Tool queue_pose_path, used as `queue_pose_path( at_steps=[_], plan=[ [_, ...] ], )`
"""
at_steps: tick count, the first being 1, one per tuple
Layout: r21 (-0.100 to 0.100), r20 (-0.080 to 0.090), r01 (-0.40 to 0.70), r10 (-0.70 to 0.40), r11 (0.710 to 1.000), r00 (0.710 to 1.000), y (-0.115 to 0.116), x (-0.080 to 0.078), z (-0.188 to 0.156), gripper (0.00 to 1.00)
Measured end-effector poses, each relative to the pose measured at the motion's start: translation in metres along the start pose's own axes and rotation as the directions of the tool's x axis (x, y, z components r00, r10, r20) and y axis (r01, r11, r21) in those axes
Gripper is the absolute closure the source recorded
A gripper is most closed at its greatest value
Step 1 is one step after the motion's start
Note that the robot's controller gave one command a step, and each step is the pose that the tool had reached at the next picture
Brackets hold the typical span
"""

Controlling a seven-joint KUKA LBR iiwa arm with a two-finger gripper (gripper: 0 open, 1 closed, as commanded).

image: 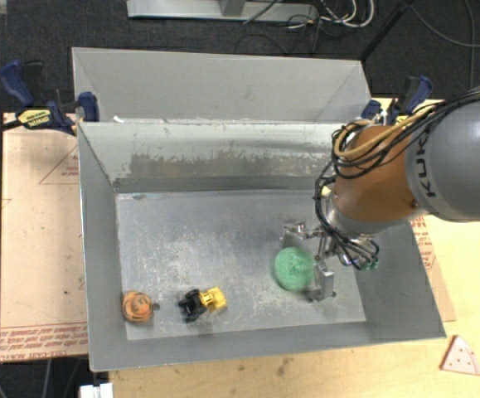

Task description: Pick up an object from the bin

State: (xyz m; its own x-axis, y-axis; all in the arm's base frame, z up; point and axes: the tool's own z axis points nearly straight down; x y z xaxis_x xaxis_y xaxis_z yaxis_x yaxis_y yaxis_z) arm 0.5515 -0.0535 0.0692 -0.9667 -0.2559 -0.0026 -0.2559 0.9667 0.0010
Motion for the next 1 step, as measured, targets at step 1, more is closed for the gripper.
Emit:
queue_pose_path(
  at_steps=[1],
  plan=[
    [0.001,0.0,0.025,-0.025,1.0,1.0,0.0111,0.0077,-0.0002,1.0]
  ],
)
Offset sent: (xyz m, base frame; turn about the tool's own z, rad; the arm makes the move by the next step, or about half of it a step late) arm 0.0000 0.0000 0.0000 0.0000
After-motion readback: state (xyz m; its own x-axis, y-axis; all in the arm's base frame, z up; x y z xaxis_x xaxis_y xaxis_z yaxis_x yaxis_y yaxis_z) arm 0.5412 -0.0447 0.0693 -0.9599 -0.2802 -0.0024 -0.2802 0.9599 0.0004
